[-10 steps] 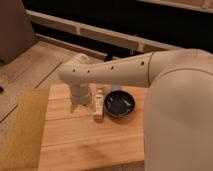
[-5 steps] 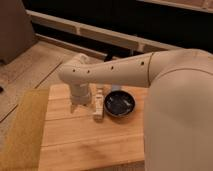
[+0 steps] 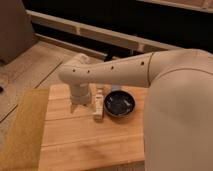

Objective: Place the pepper in the ceramic bowl

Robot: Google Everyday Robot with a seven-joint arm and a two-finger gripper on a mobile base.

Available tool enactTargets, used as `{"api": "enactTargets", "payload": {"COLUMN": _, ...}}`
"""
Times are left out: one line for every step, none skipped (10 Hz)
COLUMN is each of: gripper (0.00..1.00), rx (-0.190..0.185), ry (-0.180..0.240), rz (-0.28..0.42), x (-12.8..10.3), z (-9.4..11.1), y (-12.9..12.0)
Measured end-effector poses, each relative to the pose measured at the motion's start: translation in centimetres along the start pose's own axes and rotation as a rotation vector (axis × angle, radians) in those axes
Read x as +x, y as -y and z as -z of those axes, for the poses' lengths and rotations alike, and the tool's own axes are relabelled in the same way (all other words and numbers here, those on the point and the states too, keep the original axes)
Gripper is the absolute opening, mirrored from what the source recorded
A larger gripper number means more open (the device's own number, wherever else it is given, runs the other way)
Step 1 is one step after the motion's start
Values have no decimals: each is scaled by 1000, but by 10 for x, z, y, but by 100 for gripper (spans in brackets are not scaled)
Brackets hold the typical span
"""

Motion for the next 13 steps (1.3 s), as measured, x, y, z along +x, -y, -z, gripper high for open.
{"api": "enactTargets", "payload": {"gripper": 65, "rx": 0, "ry": 0, "rz": 0, "x": 0, "z": 0, "y": 0}}
{"api": "enactTargets", "payload": {"gripper": 65, "rx": 0, "ry": 0, "rz": 0, "x": 0, "z": 0, "y": 0}}
{"api": "enactTargets", "payload": {"gripper": 65, "rx": 0, "ry": 0, "rz": 0, "x": 0, "z": 0, "y": 0}}
{"api": "enactTargets", "payload": {"gripper": 65, "rx": 0, "ry": 0, "rz": 0, "x": 0, "z": 0, "y": 0}}
{"api": "enactTargets", "payload": {"gripper": 65, "rx": 0, "ry": 0, "rz": 0, "x": 0, "z": 0, "y": 0}}
{"api": "enactTargets", "payload": {"gripper": 65, "rx": 0, "ry": 0, "rz": 0, "x": 0, "z": 0, "y": 0}}
{"api": "enactTargets", "payload": {"gripper": 65, "rx": 0, "ry": 0, "rz": 0, "x": 0, "z": 0, "y": 0}}
{"api": "enactTargets", "payload": {"gripper": 65, "rx": 0, "ry": 0, "rz": 0, "x": 0, "z": 0, "y": 0}}
{"api": "enactTargets", "payload": {"gripper": 65, "rx": 0, "ry": 0, "rz": 0, "x": 0, "z": 0, "y": 0}}
{"api": "enactTargets", "payload": {"gripper": 65, "rx": 0, "ry": 0, "rz": 0, "x": 0, "z": 0, "y": 0}}
{"api": "enactTargets", "payload": {"gripper": 65, "rx": 1, "ry": 0, "rz": 1, "x": 0, "z": 0, "y": 0}}
{"api": "enactTargets", "payload": {"gripper": 65, "rx": 4, "ry": 2, "rz": 0, "x": -1, "z": 1, "y": 1}}
{"api": "enactTargets", "payload": {"gripper": 65, "rx": 6, "ry": 21, "rz": 19, "x": -11, "z": 7, "y": 1}}
